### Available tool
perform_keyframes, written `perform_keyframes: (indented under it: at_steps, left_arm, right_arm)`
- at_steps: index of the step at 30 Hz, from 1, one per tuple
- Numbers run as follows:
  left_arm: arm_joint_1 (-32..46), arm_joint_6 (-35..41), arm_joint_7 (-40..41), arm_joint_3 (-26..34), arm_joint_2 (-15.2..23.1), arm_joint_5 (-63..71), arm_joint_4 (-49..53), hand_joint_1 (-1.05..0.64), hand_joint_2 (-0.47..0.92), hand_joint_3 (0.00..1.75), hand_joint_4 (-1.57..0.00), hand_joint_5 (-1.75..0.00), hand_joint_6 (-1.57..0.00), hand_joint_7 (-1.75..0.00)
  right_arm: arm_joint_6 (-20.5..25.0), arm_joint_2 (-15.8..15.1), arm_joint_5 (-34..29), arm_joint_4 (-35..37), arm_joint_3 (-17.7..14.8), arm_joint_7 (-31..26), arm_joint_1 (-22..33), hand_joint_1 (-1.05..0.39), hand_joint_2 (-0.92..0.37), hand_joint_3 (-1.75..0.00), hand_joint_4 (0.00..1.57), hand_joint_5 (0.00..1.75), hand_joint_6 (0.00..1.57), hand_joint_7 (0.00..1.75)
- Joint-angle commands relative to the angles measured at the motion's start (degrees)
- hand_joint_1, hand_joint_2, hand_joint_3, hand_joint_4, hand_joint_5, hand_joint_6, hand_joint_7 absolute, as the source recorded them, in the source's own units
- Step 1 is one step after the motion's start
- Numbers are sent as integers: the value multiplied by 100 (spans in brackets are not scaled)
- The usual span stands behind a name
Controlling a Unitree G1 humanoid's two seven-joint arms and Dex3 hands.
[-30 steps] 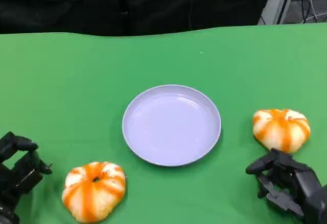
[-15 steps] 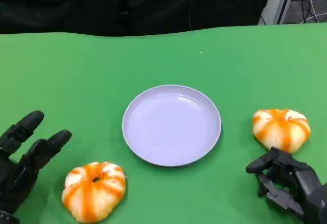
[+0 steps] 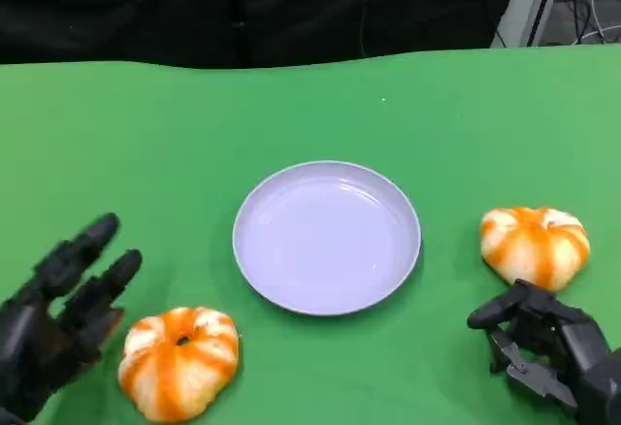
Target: Grasp the bread from the table and place it into the plate.
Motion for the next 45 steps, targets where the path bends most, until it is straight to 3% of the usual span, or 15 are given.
perform_keyframes:
  at_steps: [1,9,19,26,33,45]
  left_arm:
    - [99,-677,566,-287,240,620,-50,-88,92,26,-28,-1,-24,-1]
    - [248,-1377,1955,-933,628,2149,-217,-95,92,33,-29,-1,-27,-1]
    - [699,-569,3112,-1723,1016,3608,-1279,-100,92,43,-26,0,-29,-1]
    - [753,97,3130,-2179,1256,3848,-1578,-99,92,52,-27,0,-28,0]
    - [594,954,2579,-2782,1687,4104,-1789,-96,92,59,-22,0,-21,0]
    - [529,2099,2051,-3433,2073,4216,-2370,-98,92,56,-24,-1,-24,-1]
  right_arm:
    - [62,-81,-7,-15,-4,-22,93,-11,-92,-50,68,170,74,119]
    - [101,-57,27,-39,-6,-19,84,-10,-92,-50,67,168,73,119]
    - [98,-84,31,-13,-15,-1,80,-12,-92,-49,68,169,73,119]
    - [97,-66,49,-45,-18,9,92,-10,-92,-50,68,169,73,119]
    - [105,-77,37,-30,-16,13,85,-10,-92,-50,67,169,73,119]
    - [103,-84,9,-62,-11,-17,105,-11,-92,-50,67,169,73,120]
